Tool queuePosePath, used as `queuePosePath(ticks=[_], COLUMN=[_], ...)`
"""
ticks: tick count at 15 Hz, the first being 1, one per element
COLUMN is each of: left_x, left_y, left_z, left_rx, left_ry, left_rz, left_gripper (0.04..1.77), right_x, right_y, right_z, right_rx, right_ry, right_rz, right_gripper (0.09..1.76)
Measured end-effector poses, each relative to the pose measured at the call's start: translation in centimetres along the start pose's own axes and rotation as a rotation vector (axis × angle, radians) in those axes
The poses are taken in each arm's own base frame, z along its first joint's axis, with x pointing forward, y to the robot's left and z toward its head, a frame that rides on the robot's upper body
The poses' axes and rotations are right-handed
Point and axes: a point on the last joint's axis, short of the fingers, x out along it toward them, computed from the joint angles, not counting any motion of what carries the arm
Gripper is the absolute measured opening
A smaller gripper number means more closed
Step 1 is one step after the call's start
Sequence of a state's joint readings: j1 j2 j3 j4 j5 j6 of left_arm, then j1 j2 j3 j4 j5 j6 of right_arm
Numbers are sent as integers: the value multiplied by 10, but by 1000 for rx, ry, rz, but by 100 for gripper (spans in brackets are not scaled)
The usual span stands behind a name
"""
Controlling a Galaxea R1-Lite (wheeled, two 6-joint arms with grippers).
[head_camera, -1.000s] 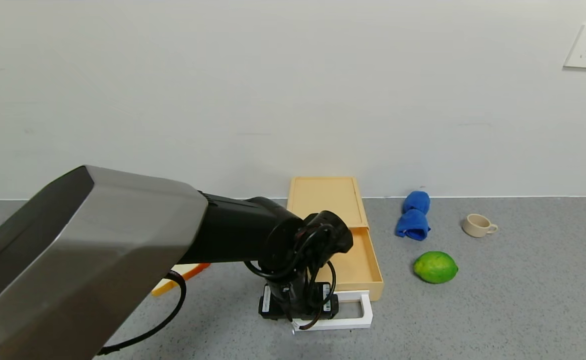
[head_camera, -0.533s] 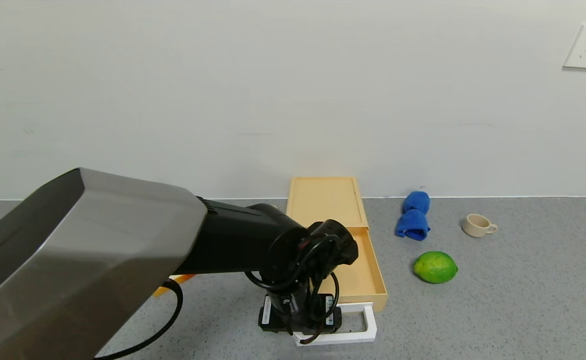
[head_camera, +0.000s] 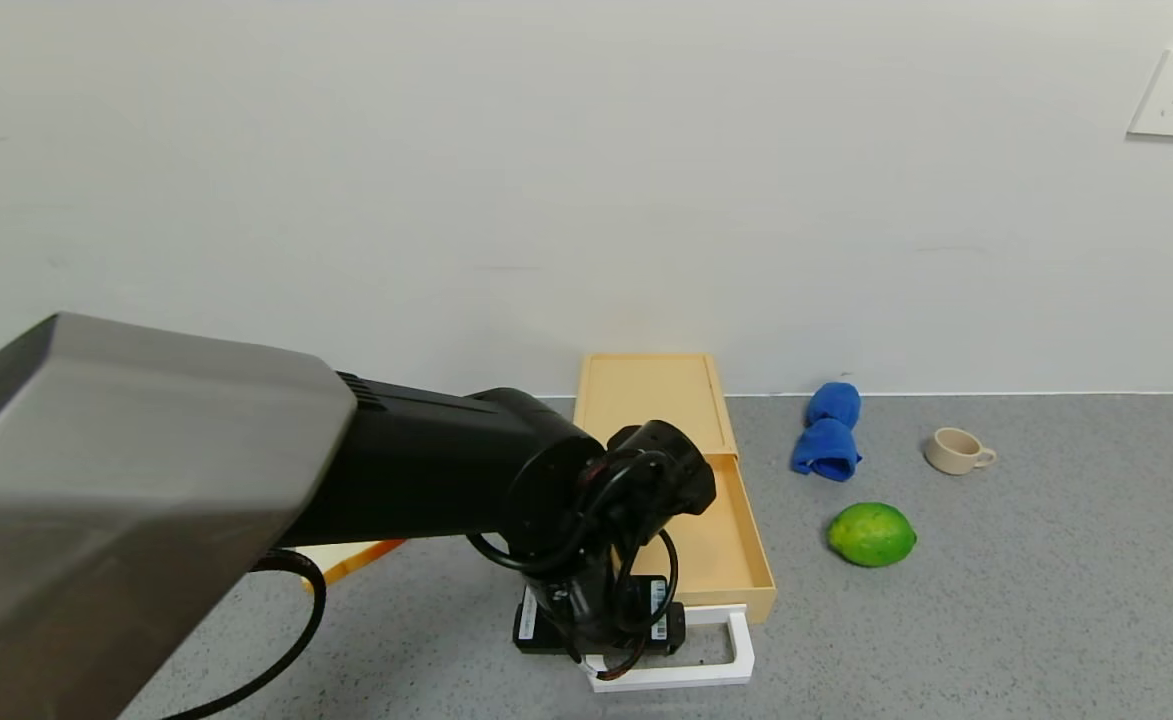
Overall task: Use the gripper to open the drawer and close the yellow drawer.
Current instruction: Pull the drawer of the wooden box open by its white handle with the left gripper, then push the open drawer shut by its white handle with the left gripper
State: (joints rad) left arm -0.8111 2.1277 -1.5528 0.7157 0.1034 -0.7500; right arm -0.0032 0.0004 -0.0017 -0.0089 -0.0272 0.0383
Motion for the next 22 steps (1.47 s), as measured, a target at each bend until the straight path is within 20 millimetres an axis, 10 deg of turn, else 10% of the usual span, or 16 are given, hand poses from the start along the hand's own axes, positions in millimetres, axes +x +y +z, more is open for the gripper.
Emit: queuePosePath(ticks=[11,22], left_x=[-125,-172], left_y=[43,88], left_z=[-12,-12], left_rx=[351,484], left_ry=[-227,-303], left_rz=[-125,-354], left_gripper=[172,172], right_x=[0,0], right_y=[0,0], right_z=[0,0], right_rx=[0,0], right_ry=[0,0], right_rz=[0,0], right_gripper=[171,171])
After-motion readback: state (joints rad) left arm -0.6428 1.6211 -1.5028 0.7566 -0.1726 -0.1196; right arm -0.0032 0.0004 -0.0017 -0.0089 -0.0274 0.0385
